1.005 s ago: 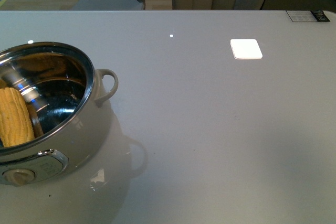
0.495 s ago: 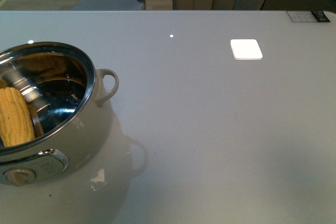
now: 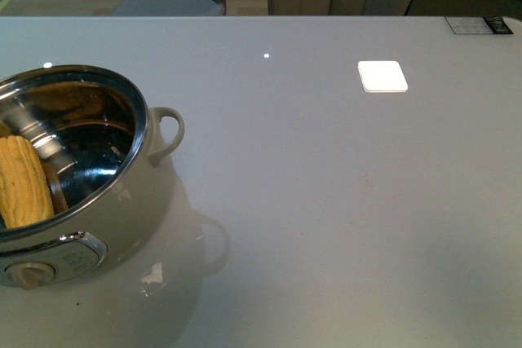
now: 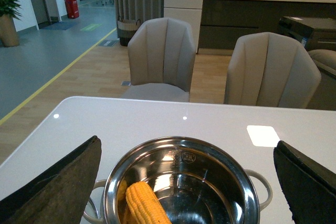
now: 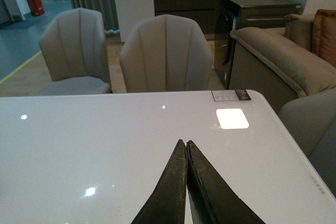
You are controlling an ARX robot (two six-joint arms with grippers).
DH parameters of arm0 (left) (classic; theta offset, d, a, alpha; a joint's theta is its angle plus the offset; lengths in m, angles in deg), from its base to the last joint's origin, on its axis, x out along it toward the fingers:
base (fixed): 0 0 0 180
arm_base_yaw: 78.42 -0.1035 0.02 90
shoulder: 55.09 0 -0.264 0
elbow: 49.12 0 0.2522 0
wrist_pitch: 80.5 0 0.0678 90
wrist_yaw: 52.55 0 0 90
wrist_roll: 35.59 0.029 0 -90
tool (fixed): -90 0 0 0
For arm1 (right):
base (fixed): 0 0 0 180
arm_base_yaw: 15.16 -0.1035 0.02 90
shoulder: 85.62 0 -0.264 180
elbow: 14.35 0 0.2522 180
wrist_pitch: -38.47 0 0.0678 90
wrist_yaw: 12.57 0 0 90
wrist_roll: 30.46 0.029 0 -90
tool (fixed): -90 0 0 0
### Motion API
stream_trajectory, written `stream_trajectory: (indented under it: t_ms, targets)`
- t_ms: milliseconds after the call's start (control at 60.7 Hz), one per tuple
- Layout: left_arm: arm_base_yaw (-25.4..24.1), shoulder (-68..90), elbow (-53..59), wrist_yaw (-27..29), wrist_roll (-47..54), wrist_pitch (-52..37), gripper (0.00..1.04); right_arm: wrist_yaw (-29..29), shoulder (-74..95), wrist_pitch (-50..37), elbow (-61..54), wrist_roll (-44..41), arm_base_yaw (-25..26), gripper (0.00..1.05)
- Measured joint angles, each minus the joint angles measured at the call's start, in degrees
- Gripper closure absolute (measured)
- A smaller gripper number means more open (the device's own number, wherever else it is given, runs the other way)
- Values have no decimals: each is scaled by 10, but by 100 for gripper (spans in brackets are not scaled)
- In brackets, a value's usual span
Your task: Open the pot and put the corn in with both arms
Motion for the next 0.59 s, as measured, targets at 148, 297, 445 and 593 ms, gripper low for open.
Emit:
stream_trajectory:
  t_ms: [148, 297, 445, 593]
  targets:
    - [0, 0, 0, 0, 0, 0, 7, 0, -24, 23, 0, 0, 0, 103]
    - [0, 0, 0, 0, 0, 0, 7, 0, -47, 46, 0, 0, 0, 103]
    - [0, 0, 0, 0, 0, 0, 7, 0, -135, 140, 0, 0, 0, 103]
    - [0, 0, 0, 0, 0, 0, 7, 0, -140, 143, 0, 0, 0, 103]
